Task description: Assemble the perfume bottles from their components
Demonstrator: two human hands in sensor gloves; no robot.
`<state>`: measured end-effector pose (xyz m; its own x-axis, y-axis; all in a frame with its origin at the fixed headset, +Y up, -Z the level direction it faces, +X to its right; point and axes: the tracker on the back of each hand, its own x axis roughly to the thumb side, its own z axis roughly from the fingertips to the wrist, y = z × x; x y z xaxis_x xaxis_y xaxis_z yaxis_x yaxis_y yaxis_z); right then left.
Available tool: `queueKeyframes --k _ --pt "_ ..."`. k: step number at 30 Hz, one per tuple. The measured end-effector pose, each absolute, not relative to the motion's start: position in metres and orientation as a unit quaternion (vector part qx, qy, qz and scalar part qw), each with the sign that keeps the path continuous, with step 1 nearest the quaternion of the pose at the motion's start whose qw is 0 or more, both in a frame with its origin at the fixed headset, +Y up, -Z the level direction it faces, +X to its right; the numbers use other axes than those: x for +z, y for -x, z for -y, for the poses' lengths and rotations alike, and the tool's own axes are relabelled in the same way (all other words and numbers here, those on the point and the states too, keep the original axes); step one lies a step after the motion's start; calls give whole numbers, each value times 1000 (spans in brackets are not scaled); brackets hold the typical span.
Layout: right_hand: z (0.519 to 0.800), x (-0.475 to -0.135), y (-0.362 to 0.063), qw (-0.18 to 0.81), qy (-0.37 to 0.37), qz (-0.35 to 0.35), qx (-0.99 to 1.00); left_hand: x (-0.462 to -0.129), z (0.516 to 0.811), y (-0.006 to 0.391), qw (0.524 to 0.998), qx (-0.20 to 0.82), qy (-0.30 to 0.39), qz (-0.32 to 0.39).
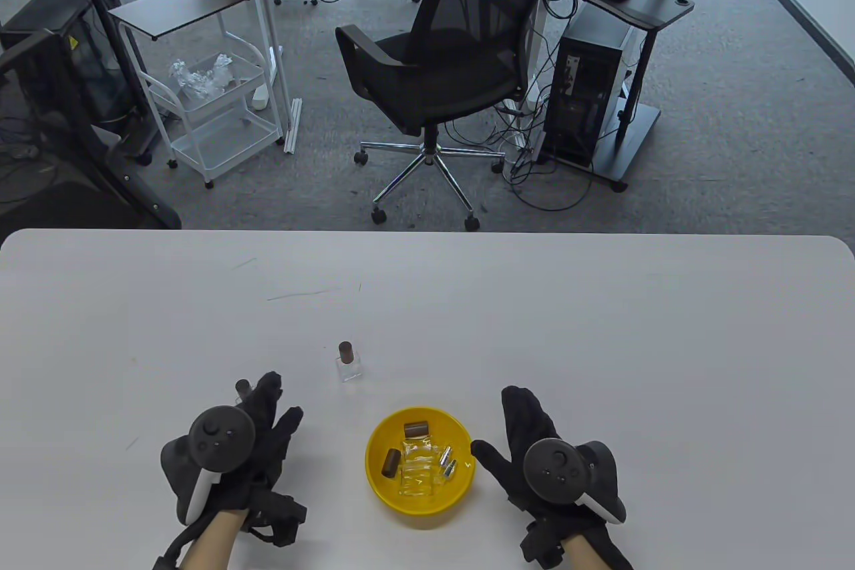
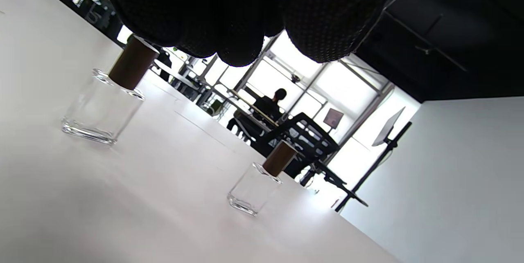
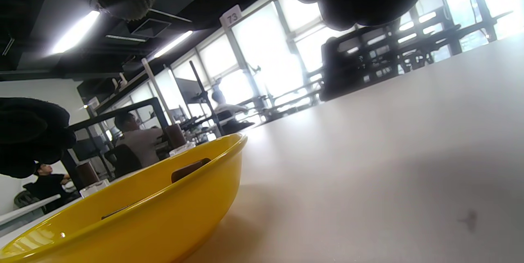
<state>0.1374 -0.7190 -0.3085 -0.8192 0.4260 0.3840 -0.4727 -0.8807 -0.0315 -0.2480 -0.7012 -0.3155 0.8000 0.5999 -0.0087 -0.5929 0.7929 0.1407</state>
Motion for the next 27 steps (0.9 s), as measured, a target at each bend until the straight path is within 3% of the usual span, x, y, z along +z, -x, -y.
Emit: queueKeyframes --k 16,27 --pt "717 -308 -139 224 -177 70 956 -312 708 147 963 207 -14 174" --pt "716 -308 -141 212 -172 70 960 -315 725 94 967 72 48 241"
